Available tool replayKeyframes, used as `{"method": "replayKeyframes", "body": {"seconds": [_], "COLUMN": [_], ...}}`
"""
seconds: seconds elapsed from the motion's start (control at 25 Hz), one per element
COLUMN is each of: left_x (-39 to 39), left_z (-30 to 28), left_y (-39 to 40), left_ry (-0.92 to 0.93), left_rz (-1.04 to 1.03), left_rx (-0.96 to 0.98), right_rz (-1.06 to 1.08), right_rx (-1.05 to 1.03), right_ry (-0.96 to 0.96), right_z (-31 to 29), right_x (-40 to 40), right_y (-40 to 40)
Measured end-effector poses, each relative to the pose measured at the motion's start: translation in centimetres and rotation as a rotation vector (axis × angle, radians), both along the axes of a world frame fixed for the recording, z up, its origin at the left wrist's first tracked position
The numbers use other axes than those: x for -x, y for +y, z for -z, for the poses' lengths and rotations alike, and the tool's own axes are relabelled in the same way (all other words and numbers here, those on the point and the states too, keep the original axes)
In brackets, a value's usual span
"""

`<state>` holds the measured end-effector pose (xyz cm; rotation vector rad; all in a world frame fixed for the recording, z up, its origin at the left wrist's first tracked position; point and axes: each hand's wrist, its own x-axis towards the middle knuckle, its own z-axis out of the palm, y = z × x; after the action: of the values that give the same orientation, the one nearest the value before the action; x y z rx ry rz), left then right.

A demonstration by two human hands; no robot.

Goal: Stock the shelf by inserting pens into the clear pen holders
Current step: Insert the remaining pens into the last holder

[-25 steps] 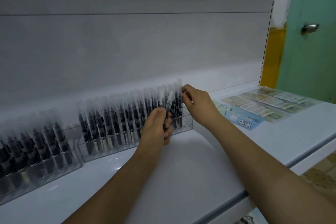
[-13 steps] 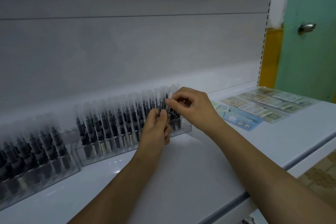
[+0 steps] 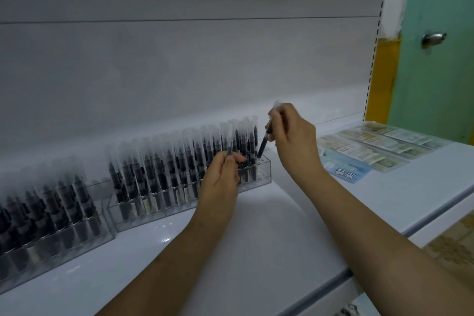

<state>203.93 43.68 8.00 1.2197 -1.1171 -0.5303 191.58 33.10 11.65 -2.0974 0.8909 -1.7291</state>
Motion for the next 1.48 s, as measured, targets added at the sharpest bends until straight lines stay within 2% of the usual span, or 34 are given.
{"method": "replayKeyframes", "body": {"seconds": [0.08,0.16,0.4,0.56,0.72,0.76,0.84,0.92,1.04,1.12,1.24,1.28,1.32,1.36,1.48], "left_x": [0.1,0.1,0.4,0.5,0.6,0.6,0.5,0.5,0.5,0.5,0.7,0.9,1.1,1.2,0.6], "left_z": [0.0,0.0,-0.2,-0.2,-0.3,-0.4,-0.4,-0.4,-0.6,-0.8,-1.2,-1.4,-1.6,-1.6,-1.0], "left_y": [0.1,0.3,0.5,0.4,0.4,0.4,0.5,0.6,0.7,0.8,1.1,1.3,1.5,1.6,1.1], "left_ry": [-0.019,-0.046,-0.084,-0.113,-0.117,-0.118,-0.126,-0.126,-0.172,-0.215,-0.503,-0.602,-0.676,-0.75,-0.989], "left_rz": [0.001,0.016,0.051,0.056,0.064,0.065,0.062,0.072,0.084,0.067,-0.116,-0.198,-0.263,-0.318,-0.399], "left_rx": [0.001,0.007,0.008,0.016,0.009,0.007,0.02,0.049,0.052,0.041,0.013,-0.001,-0.008,-0.002,-0.023], "right_rz": [-0.017,-0.029,-0.044,-0.039,-0.018,0.025,0.068,-0.067,-0.296,-0.362,-0.4,-0.35,-0.271,-0.193,-0.074], "right_rx": [0.012,0.026,0.056,-0.013,-0.051,-0.039,-0.011,0.012,0.009,-0.088,-0.213,-0.204,-0.177,-0.142,-0.079], "right_ry": [0.169,0.254,0.302,0.274,0.393,0.388,0.245,0.12,0.147,0.066,-0.348,-0.479,-0.528,-0.499,-0.241], "right_z": [0.4,0.6,0.3,0.5,0.8,0.7,0.4,-0.1,-0.4,-0.5,-1.2,-1.4,-1.5,-1.5,-0.8], "right_x": [-0.4,-0.6,-1.0,-1.3,-1.4,-1.3,-0.8,-0.3,-0.6,-0.8,0.0,0.4,0.8,1.0,0.6], "right_y": [-0.7,-1.0,-1.0,-1.6,-1.9,-1.7,-0.9,0.7,2.9,3.2,2.8,2.5,2.2,1.9,1.3]}}
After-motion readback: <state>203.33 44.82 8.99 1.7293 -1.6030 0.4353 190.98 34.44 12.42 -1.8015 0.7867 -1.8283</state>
